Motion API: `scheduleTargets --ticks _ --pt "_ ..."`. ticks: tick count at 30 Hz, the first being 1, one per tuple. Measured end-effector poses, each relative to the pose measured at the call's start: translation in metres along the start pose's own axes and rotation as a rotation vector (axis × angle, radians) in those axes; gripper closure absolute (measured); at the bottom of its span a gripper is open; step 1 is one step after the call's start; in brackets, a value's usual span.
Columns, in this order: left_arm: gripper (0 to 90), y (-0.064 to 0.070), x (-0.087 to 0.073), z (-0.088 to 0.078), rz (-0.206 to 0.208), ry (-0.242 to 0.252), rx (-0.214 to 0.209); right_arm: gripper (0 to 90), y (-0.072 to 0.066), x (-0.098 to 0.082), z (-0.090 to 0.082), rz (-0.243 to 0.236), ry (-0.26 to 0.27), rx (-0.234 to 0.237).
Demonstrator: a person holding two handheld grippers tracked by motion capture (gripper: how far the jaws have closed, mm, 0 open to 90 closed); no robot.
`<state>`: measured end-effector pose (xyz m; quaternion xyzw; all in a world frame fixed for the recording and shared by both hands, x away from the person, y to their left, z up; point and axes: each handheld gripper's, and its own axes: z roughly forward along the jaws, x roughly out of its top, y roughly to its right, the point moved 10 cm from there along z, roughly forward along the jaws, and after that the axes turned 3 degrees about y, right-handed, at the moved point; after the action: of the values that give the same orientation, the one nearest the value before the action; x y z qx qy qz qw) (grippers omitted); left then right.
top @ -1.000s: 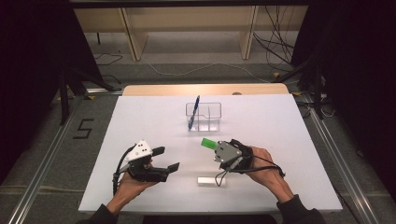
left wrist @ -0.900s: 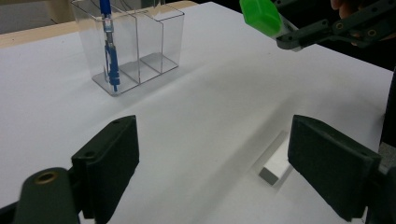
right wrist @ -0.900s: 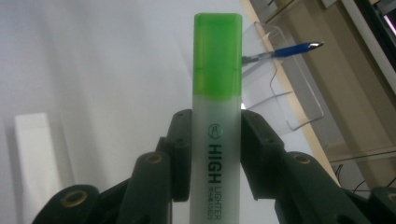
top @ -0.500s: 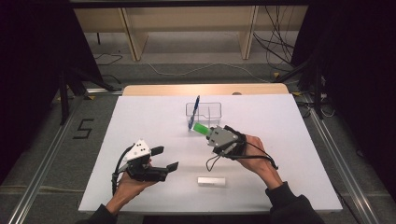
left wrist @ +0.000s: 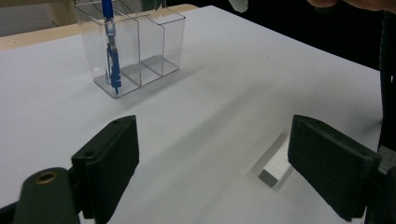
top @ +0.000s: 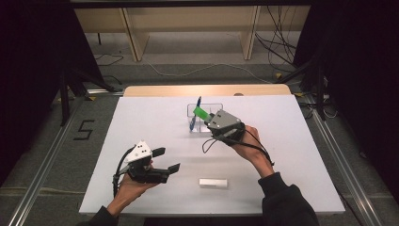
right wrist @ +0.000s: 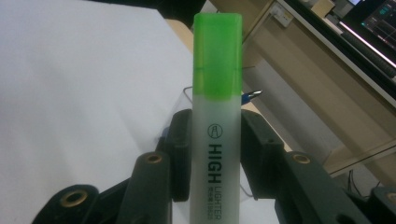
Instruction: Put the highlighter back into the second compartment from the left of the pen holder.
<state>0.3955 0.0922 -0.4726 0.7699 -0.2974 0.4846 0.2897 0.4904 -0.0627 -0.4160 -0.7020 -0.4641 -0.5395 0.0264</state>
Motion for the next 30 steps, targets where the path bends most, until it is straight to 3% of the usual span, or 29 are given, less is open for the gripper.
scheduleTargets --ticks 9,18,30 --pt "16.0 -0.001 0.002 -0.001 0.001 0.010 0.003 67.1 0.029 0.007 0.021 0.207 0.070 -0.032" --pt "16.1 -0.001 0.003 -0.002 0.001 0.021 0.006 67.1 0.049 0.012 0.040 0.364 0.113 -0.054" --pt "16.0 -0.001 0.004 -0.003 -0.002 0.027 0.004 67.1 0.057 0.004 0.065 0.451 0.106 -0.096"
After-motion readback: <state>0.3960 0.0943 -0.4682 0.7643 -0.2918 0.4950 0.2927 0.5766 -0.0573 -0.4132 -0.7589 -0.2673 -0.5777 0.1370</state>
